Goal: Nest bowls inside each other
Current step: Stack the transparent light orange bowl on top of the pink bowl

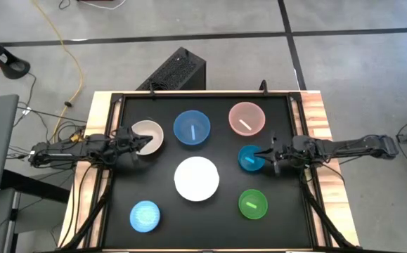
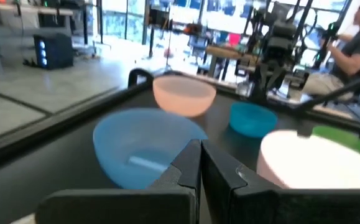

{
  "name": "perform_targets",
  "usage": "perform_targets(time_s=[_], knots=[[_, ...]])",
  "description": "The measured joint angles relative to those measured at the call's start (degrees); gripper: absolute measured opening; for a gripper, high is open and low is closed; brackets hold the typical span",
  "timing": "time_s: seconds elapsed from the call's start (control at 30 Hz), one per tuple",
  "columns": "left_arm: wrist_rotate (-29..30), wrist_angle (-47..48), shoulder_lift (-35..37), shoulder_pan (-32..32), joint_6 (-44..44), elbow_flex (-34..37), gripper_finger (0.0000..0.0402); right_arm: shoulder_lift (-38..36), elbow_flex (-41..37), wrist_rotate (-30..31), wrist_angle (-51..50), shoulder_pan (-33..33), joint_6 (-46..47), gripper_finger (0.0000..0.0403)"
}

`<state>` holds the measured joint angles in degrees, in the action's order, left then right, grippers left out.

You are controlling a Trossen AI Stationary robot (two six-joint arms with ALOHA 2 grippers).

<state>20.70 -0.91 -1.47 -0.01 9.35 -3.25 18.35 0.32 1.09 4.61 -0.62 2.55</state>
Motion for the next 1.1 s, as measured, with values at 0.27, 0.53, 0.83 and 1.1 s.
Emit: perform_targets(time_s=[0.27,0.53,0.83,1.1], knots=[[-0.5,-10.8,-1.5,0.0,-6.5,-0.1,0.0,0.1,0.4,9.1,16.0,-0.6,0.1,0.0049],[8.2,-21.2,-9.3,0.7,-14.7,-0.4,0.0,8.0,14.5,17.9,5.1,-12.0,-0.7,0.005],[9.1,-17.5,-19.7,3.3,-16.8,-5.5,0.0063,29.0,37.1,14.6,-22.9,-30.1,1.1,0.0094],[11.4,-14.9,-26.6,4.2,-11.5,-9.0,0.018,45.8,53.4,9.3,-39.1,-41.3,-1.9,0.0189]])
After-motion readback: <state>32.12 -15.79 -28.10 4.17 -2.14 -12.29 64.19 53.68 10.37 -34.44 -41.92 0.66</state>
